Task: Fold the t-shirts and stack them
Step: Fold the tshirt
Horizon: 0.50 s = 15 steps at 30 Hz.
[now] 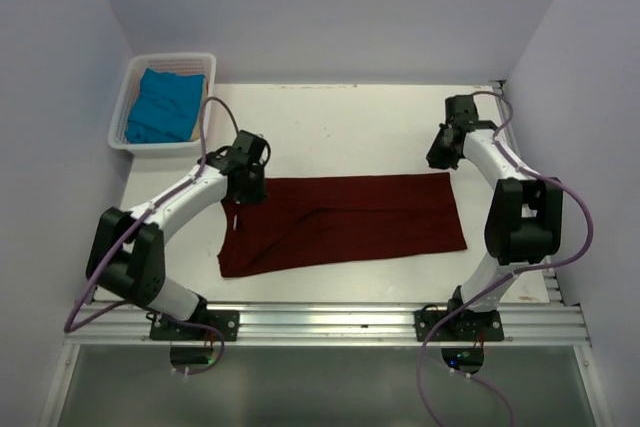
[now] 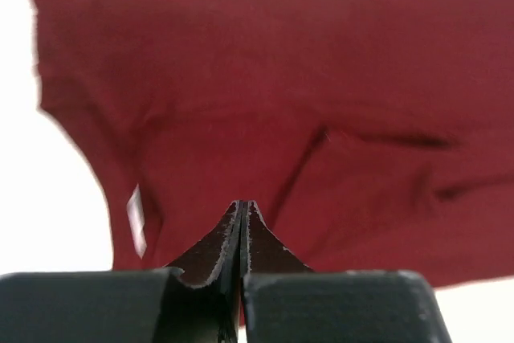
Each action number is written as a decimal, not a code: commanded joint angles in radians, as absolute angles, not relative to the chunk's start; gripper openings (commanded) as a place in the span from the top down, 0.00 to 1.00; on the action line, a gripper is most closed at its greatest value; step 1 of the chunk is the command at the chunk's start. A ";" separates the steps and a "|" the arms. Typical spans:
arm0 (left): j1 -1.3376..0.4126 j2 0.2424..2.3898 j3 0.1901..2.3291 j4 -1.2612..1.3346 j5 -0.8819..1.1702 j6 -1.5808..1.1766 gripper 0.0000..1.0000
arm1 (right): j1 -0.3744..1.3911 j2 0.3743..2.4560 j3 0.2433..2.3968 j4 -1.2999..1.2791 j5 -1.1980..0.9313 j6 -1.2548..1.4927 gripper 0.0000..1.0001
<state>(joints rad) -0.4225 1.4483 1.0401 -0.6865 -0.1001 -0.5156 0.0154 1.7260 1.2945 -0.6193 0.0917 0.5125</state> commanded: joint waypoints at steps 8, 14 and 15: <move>-0.426 1.559 0.924 -0.529 -0.100 -0.561 1.00 | 0.110 1.809 1.229 -0.569 -0.018 0.529 1.00; -0.426 1.592 0.851 -0.488 -0.101 -0.577 1.00 | 0.118 1.824 1.192 -0.552 -0.005 0.534 1.00; -0.426 1.603 0.847 -0.482 -0.101 -0.578 1.00 | 0.120 1.828 1.192 -0.552 -0.003 0.534 1.00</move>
